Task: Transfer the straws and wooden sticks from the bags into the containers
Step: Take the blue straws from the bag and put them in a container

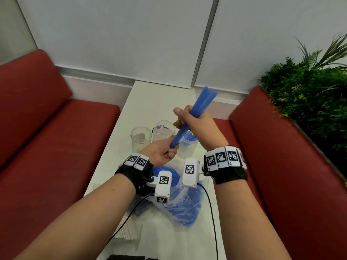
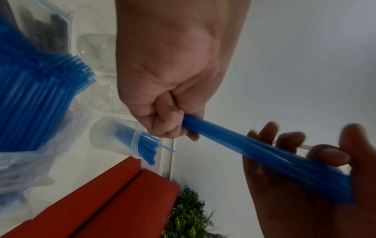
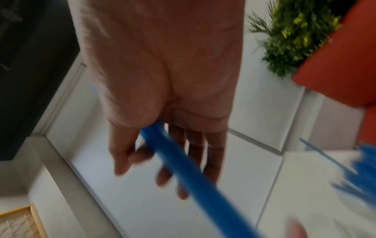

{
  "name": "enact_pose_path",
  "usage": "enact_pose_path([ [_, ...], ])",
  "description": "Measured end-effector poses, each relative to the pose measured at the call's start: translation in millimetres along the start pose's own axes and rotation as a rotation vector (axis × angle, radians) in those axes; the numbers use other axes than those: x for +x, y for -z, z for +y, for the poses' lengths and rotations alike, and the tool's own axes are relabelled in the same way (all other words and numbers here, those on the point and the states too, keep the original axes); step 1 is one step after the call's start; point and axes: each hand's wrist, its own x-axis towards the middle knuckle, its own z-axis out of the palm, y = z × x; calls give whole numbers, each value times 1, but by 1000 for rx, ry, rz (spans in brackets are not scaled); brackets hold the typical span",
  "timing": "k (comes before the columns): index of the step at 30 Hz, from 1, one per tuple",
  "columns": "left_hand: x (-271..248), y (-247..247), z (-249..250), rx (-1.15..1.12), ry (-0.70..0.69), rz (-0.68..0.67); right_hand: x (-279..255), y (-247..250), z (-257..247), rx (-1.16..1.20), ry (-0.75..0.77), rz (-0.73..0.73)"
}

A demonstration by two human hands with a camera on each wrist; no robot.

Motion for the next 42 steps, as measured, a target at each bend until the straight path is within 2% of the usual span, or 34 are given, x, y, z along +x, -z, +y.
enact_pose_path([
  [3,9,14,1,-27,-75,78,6,24,-12,-215,-73,-87],
  [6,15,22,3,-92,-152,116,16,42,-25,-247,-194,-206],
  [8,21,24,3,-95,-178,142,28,49,-31,-226,-188,-163],
  [9,22,25,2,-4,-192,160,33,52,-33,-205,-160,-87],
  [11,27,28,-3,360,-235,202,51,59,-30,-189,-104,104],
  [13,33,34,-10,837,-311,214,68,64,-17,-223,-88,281],
  [15,38,38,-17,1296,-365,136,82,65,8,-298,-130,374],
  [17,43,40,-26,1620,-328,12,90,62,40,-414,-207,377],
  [20,53,42,-44,1901,-222,-110,94,55,87,-466,-303,377],
  [22,59,45,-56,2058,-165,-148,93,50,113,-500,-348,349],
  [25,65,51,-67,2299,-172,-178,92,46,143,-617,-369,265],
  [28,71,51,-68,2407,-234,-174,92,44,159,-646,-355,248],
  [31,76,48,-63,2389,-242,-178,90,42,165,-667,-287,286],
  [34,79,48,-60,2413,-214,-212,85,39,165,-732,-77,401],
  [36,78,47,-63,2439,-185,-231,83,33,169,-806,34,361],
  [38,76,47,-69,2474,-181,-212,81,26,177,-984,-33,190],
  [40,74,45,-74,2511,-221,-170,76,21,185,-1104,-206,48],
  [41,73,44,-76,2526,-240,-153,73,20,186,-1088,-223,45],
  [42,70,42,-77,2547,-260,-140,70,19,186,-1033,-180,84],
])
